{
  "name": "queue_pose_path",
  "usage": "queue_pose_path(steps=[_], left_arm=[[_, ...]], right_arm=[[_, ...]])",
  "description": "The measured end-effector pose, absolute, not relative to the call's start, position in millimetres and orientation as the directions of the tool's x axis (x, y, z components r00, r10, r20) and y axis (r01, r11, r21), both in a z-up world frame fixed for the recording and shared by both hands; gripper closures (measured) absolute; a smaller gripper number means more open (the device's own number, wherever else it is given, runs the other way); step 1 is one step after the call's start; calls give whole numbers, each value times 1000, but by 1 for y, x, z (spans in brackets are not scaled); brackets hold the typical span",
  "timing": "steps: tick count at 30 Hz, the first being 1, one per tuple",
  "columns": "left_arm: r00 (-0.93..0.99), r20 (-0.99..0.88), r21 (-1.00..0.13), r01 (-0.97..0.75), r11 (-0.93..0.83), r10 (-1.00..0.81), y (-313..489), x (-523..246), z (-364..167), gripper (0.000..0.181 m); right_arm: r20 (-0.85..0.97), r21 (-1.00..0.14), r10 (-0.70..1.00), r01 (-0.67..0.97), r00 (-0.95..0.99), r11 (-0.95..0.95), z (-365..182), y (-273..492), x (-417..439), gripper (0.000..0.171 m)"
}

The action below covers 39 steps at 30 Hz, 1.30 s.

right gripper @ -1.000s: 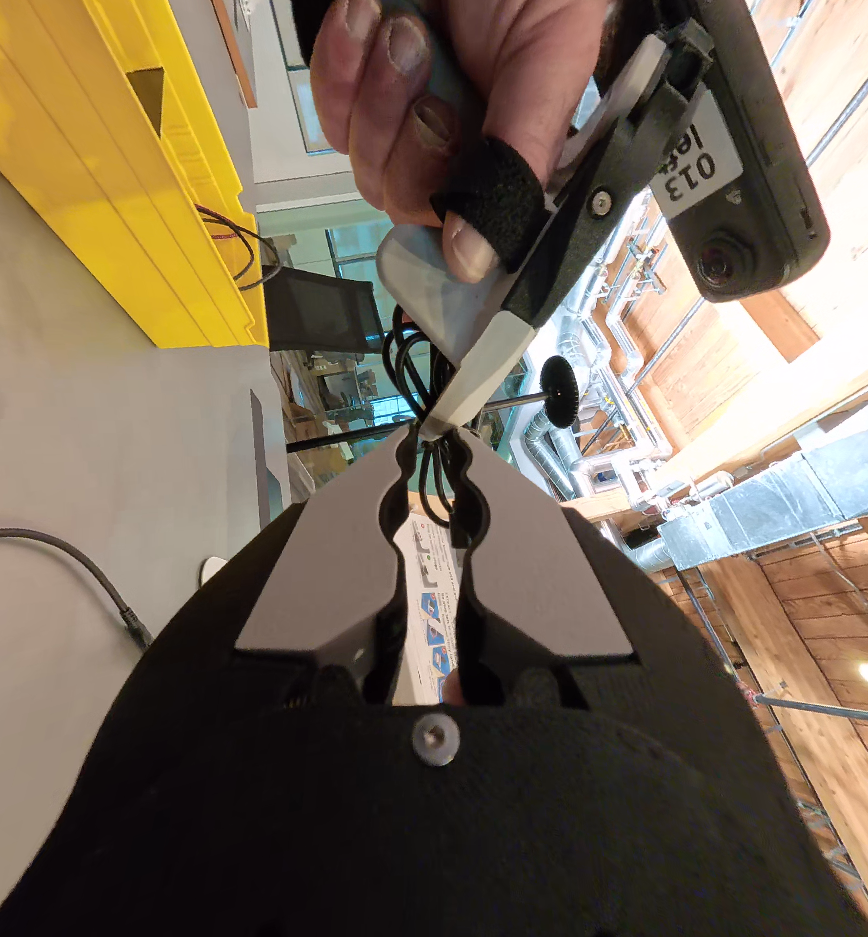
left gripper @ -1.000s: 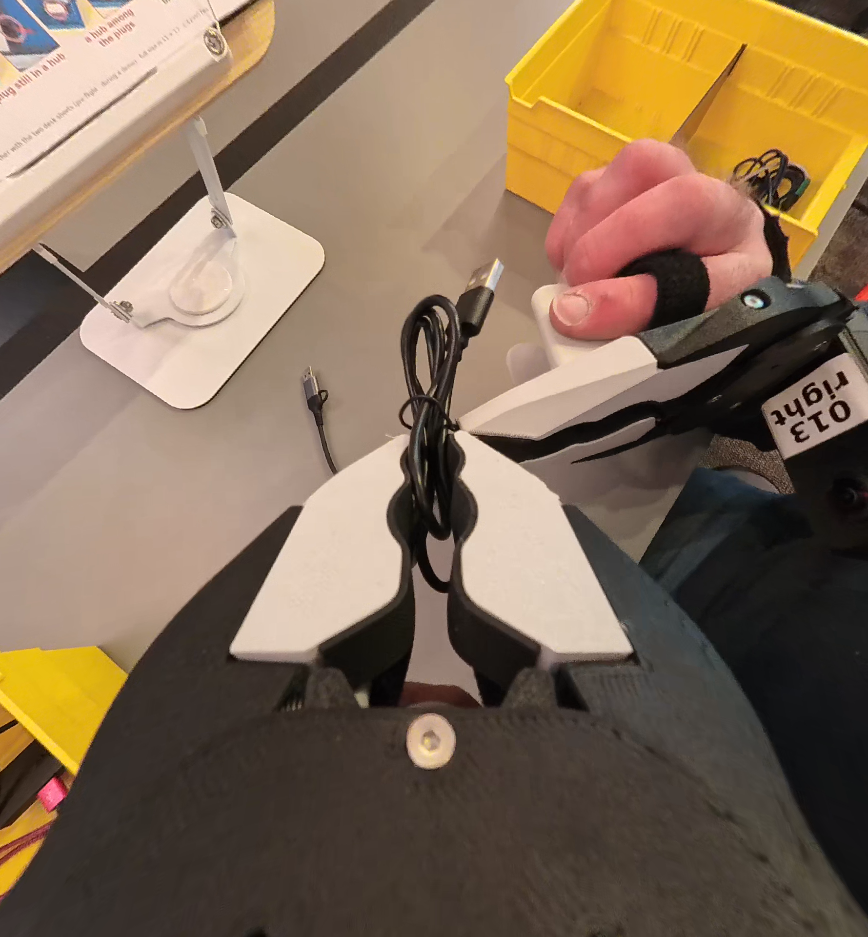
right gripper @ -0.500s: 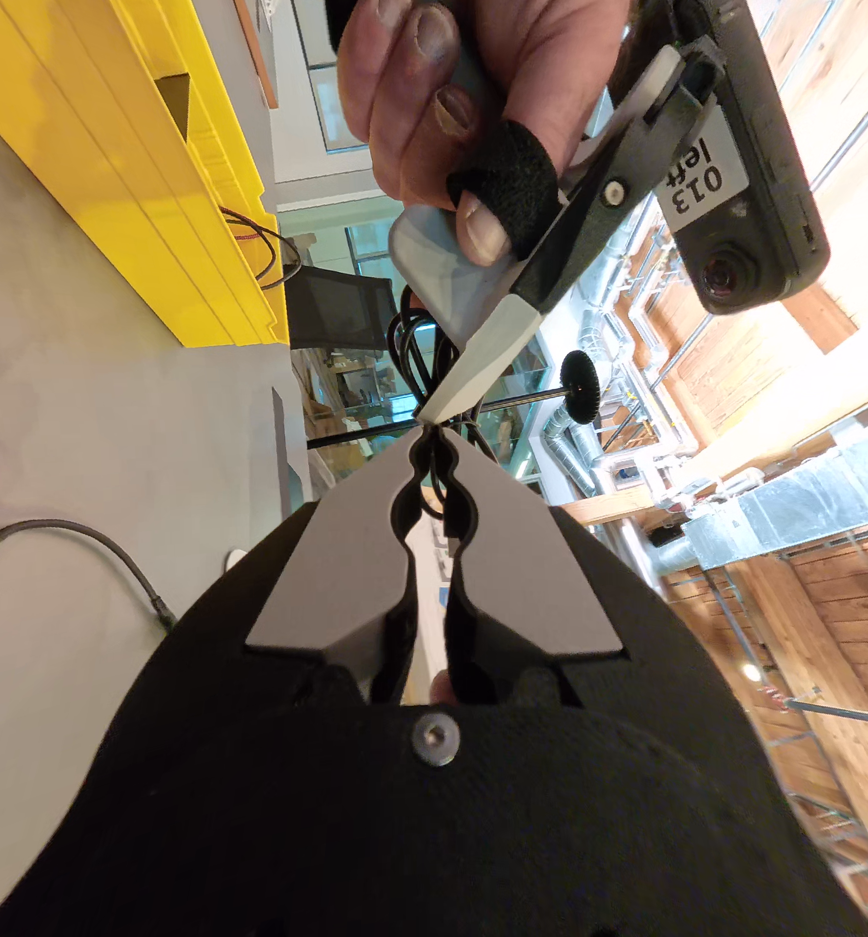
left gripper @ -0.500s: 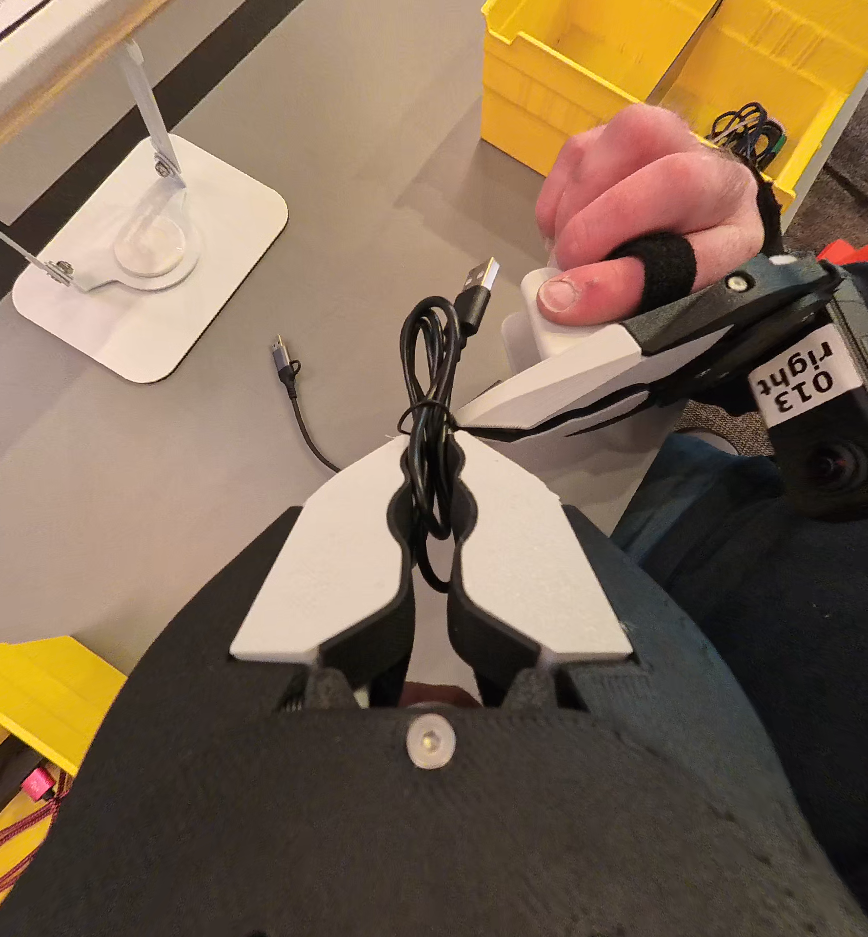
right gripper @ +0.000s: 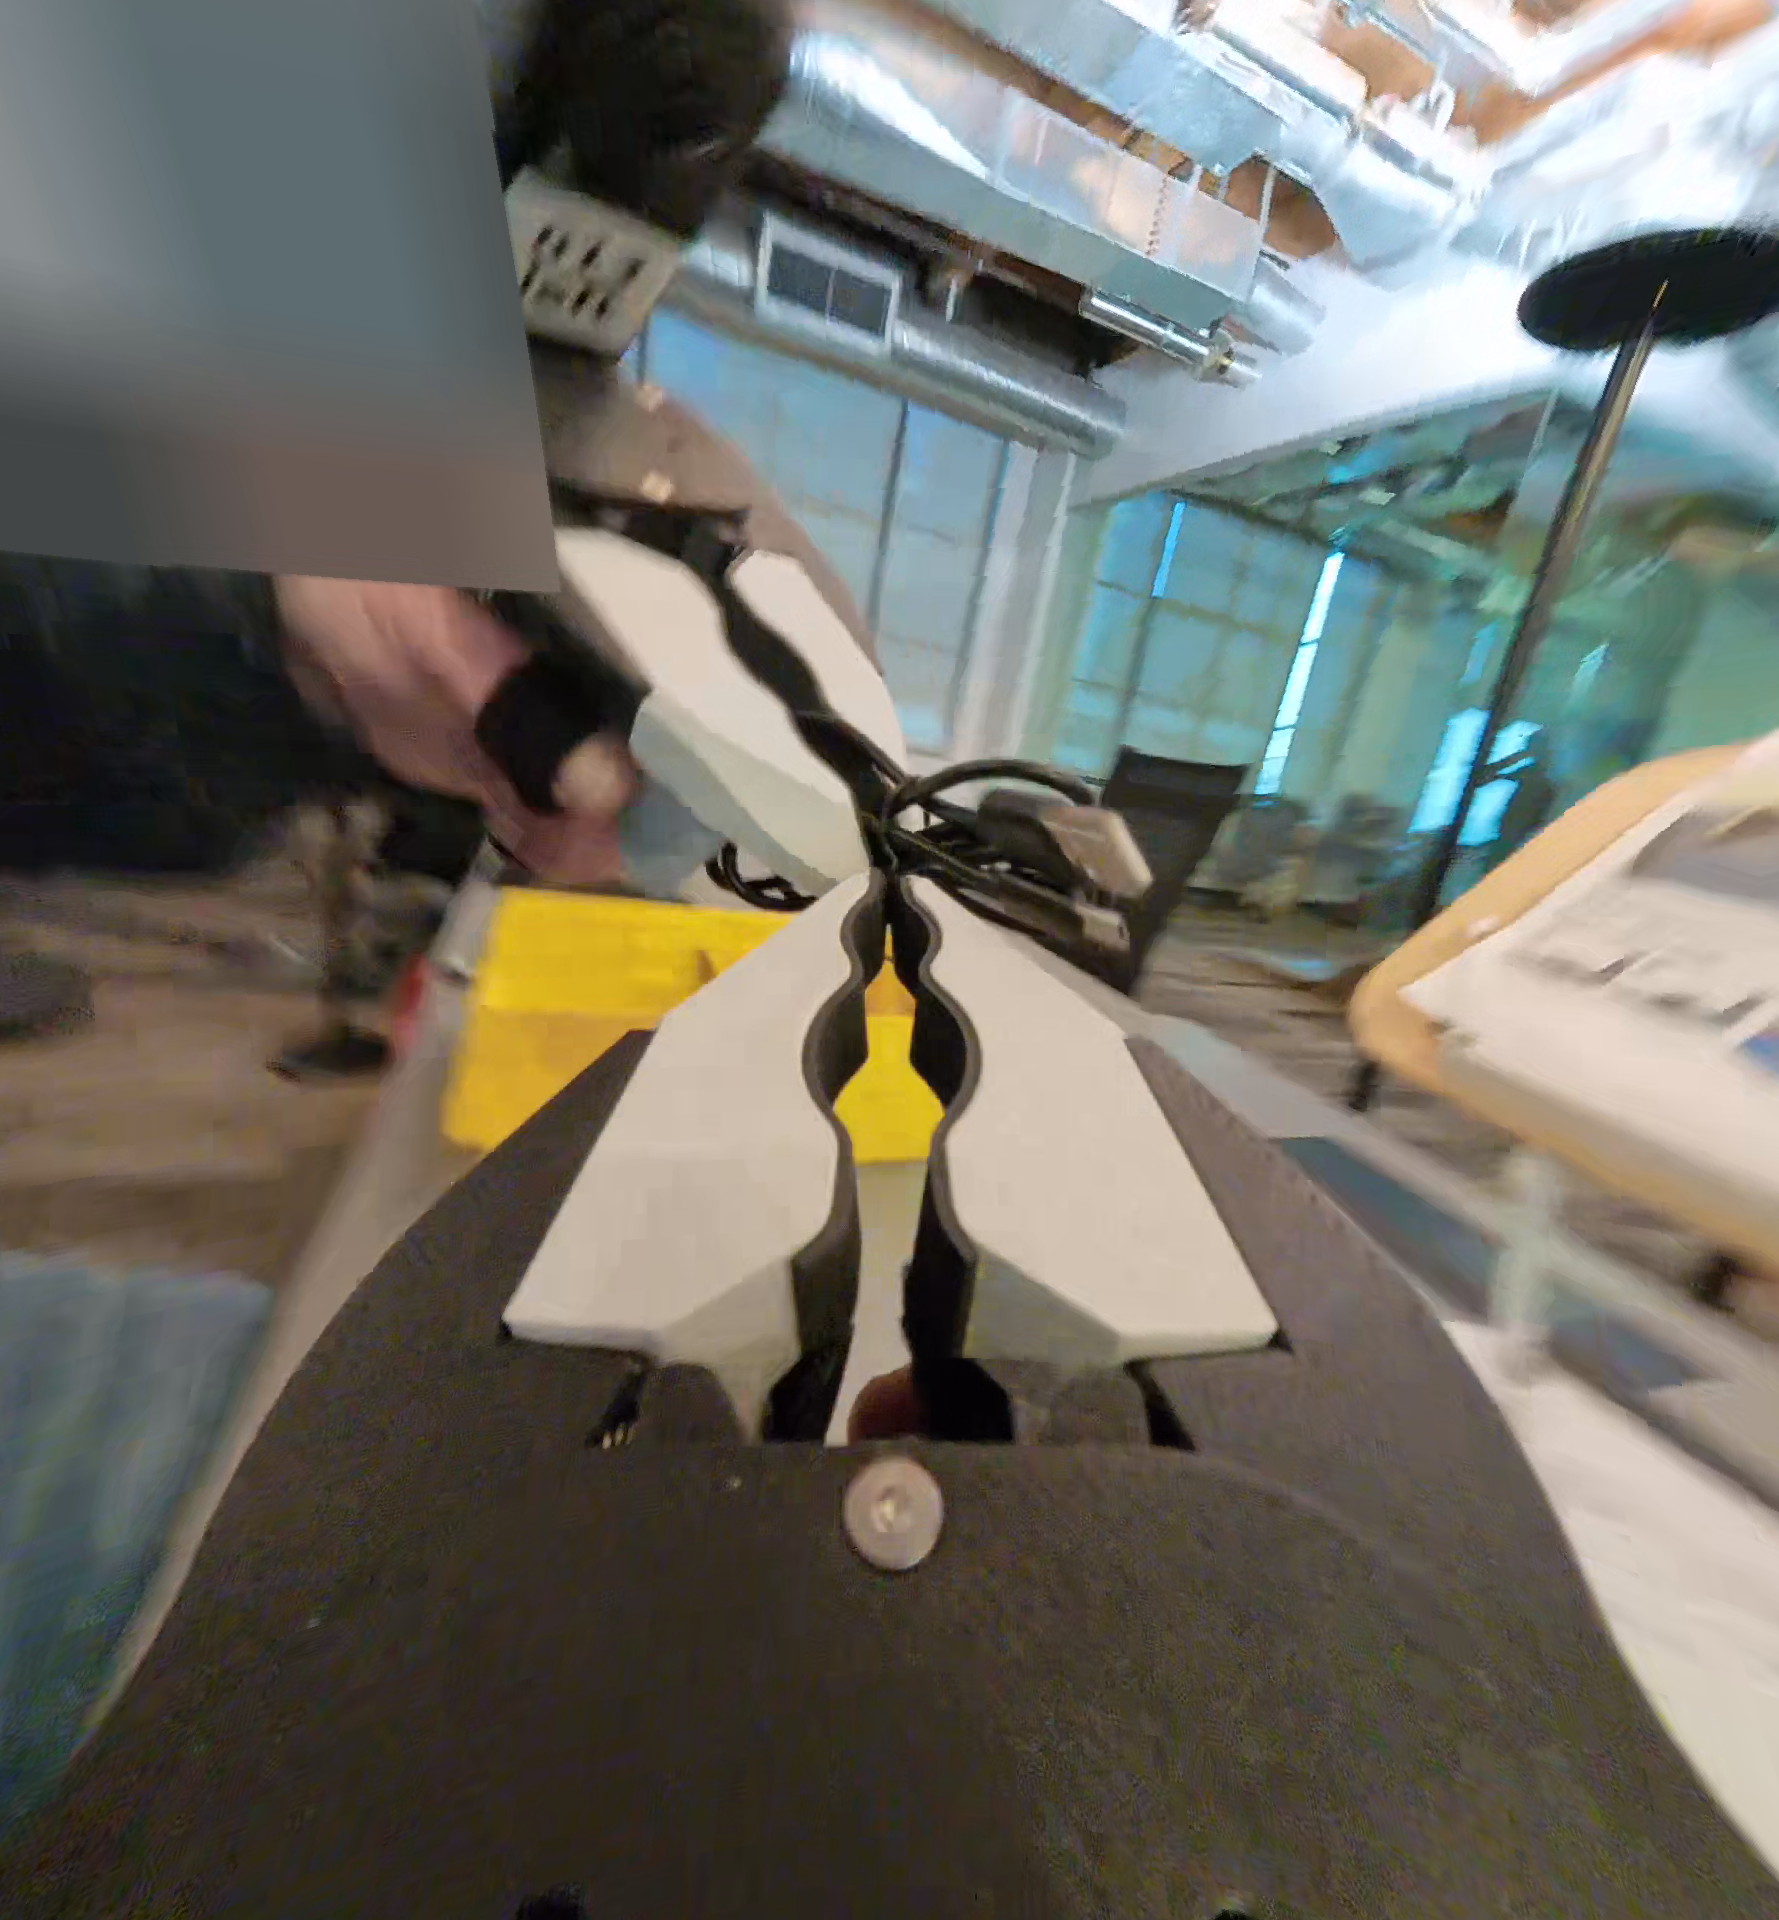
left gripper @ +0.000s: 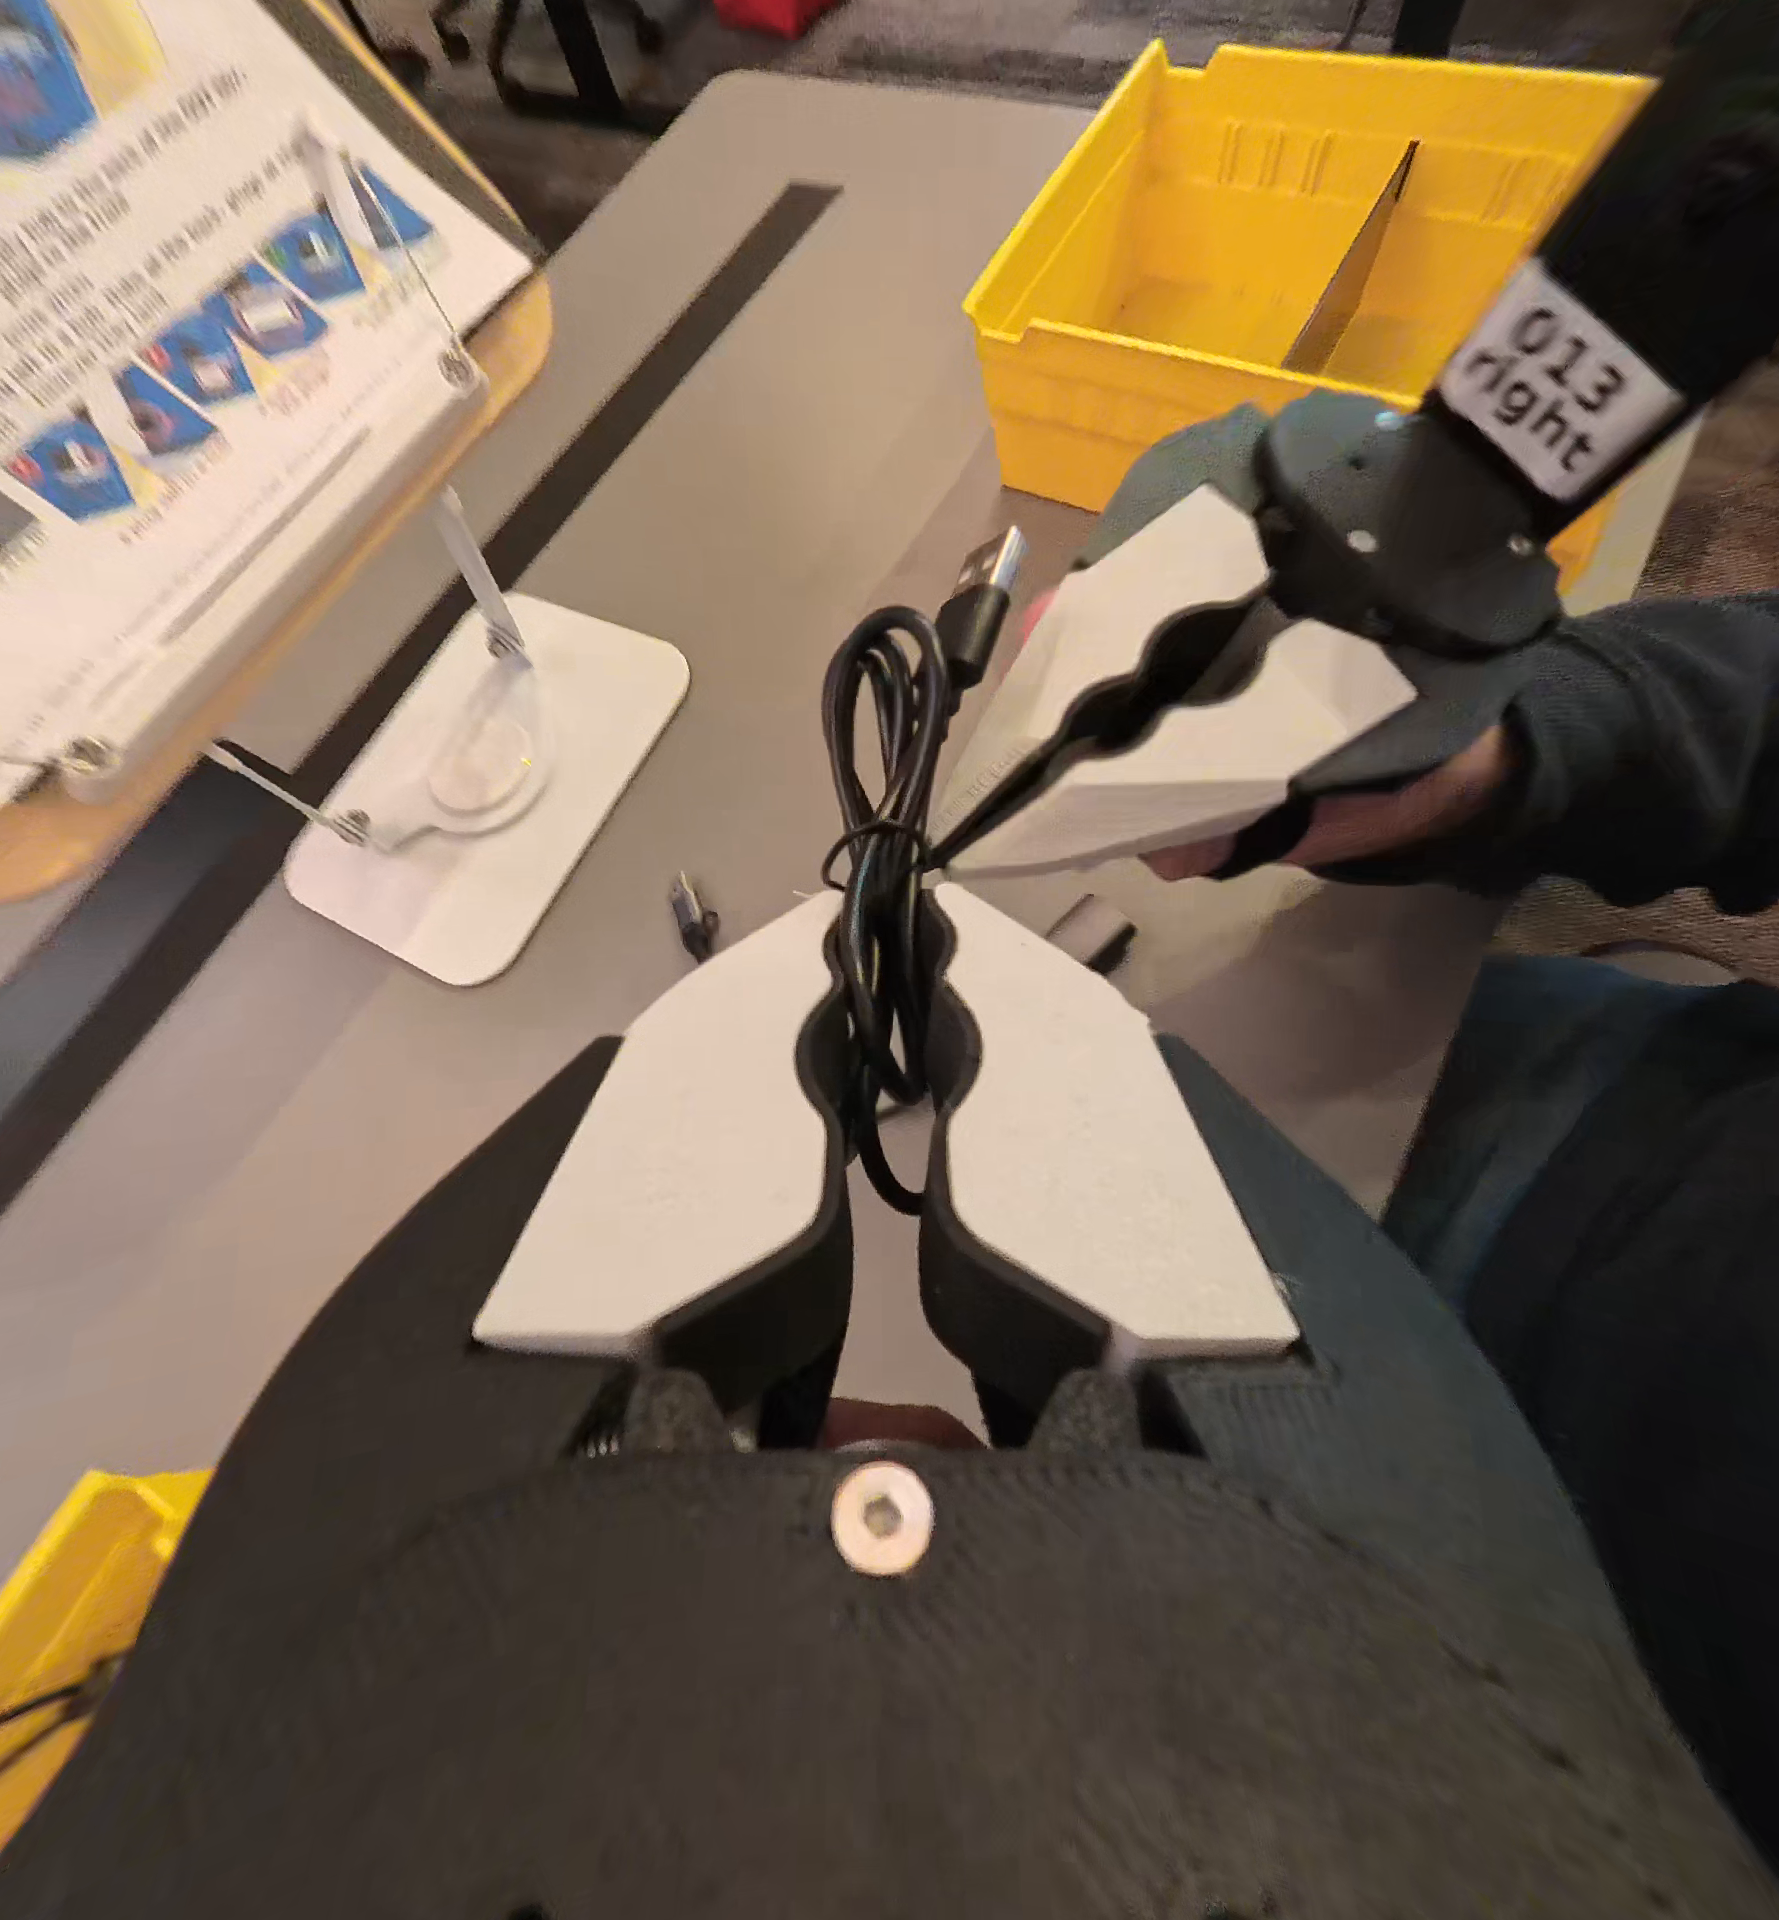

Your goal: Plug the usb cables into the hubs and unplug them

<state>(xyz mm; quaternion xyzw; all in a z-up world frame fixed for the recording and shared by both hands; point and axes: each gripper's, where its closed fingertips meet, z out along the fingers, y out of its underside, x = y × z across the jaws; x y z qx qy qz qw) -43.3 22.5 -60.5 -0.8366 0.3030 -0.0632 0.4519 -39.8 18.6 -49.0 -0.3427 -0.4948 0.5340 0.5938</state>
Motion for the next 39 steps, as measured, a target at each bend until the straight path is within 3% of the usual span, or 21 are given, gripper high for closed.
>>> queue_pose_path(steps=[3,6,11,13,15,17,19,21,23,26,27,31,35,39], left_arm=[[770,-336,-776,-553,-304,-543,26,-45,-57,173],[742,-422,-771,-596,-224,-521,28,-46,-57,173],[642,-617,-719,-695,-5,-455,24,-49,-54,173],[631,-637,-703,-712,-3,-443,24,-51,-58,173],[666,-595,-725,-686,-56,-451,26,-55,-63,173],[717,-537,-758,-641,-119,-445,29,-62,-66,173],[761,-450,-777,-592,-216,-466,30,-68,-74,172],[805,-361,-809,-522,-272,-471,31,-70,-76,173],[829,-276,-818,-468,-334,-487,30,-70,-79,173],[849,-151,-827,-389,-406,-507,29,-63,-79,173],[855,-118,-831,-363,-421,-504,29,-62,-77,173],[861,-36,-816,-318,-482,-506,27,-58,-77,173],[866,-10,-807,-303,-507,-501,28,-55,-78,173],[869,-2,-807,-294,-512,-495,29,-53,-79,173]], right_arm=[[-133,-925,963,-319,-236,-206,-47,21,-40,171],[-404,-797,823,-289,-399,-531,-49,20,-41,171],[-546,-619,633,-244,-549,-746,-48,15,-42,171],[-554,-597,622,-257,-553,-760,-52,15,-44,171],[-503,-669,711,-298,-492,-680,-56,16,-48,171],[-375,-795,832,-320,-409,-515,-57,15,-48,152],[-158,-922,960,-314,-233,-228,-61,17,-49,148],[106,-952,992,-295,-74,80,-57,19,-44,150],[491,-847,860,-155,140,508,-59,25,-44,156],[860,-481,460,50,222,875,-65,19,-50,157],[903,-391,363,91,231,916,-67,18,-53,155],[930,-310,267,153,251,938,-66,22,-55,159],[943,-276,230,181,240,944,-69,25,-56,171],[935,-311,267,176,234,934,-69,28,-53,171]])
